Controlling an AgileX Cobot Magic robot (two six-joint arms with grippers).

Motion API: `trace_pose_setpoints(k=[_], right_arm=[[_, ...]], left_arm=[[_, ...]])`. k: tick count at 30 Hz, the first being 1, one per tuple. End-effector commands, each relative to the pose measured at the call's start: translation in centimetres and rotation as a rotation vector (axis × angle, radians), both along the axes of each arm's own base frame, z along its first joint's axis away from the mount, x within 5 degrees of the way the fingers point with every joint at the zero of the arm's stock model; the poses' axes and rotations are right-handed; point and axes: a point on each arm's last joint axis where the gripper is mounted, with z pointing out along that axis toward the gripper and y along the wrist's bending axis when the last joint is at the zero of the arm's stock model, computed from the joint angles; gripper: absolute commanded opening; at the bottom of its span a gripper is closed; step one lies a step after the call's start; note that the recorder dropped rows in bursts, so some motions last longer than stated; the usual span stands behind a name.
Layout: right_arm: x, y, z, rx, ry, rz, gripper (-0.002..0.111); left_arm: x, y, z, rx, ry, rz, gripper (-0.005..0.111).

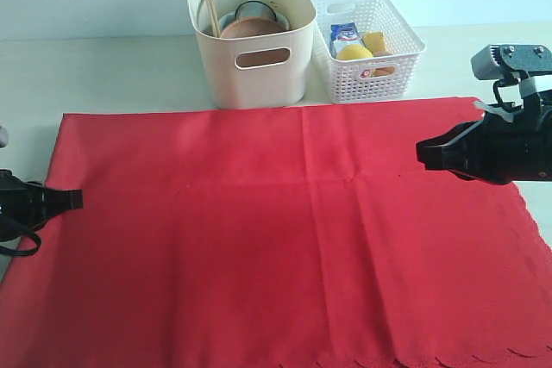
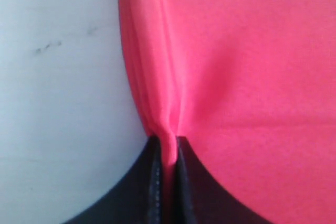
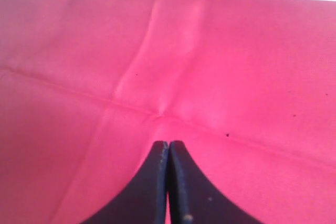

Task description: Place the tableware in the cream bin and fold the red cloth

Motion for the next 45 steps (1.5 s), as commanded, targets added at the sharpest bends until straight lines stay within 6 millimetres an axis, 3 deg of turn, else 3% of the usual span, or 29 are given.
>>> trace_pose_setpoints(k=[1, 12, 19, 27, 32, 39, 45], right_arm=[[0.2, 0.0, 0.1, -0.003, -0.010, 0.006, 0.000], [-0.1, 0.4, 0.2, 0.053, 0.026, 0.021, 0.000], [-0.3, 1.1, 0.2, 0.055, 0.027, 0.042, 0.000], [0.0, 5.8, -0.1, -0.171, -0.005, 0.113, 0.000], [1.0, 8.2, -2.4, -0.285, 0.038, 0.146, 0.000], [1.7, 8.2, -5.8, -0.403, 0.123, 0.121, 0.000], [1.7, 8.1, -6.3, -0.413, 0.135, 0.120, 0.000]], left_arm=[[-0.4, 0.7, 1.0, 0.053, 0.016, 0.003, 0.000], [0.4, 5.7, 3.6, 0.150, -0.040, 0.140, 0.000], [0.5, 5.5, 3.7, 0.159, -0.052, 0.107, 0.000], [0.6, 5.1, 3.8, 0.139, -0.066, 0.106, 0.000], [0.8, 4.3, 3.9, 0.138, -0.079, 0.066, 0.000], [0.8, 4.0, 4.0, 0.136, -0.089, 0.051, 0.000], [0.6, 2.6, 5.6, 0.138, -0.143, -0.004, 0.000]])
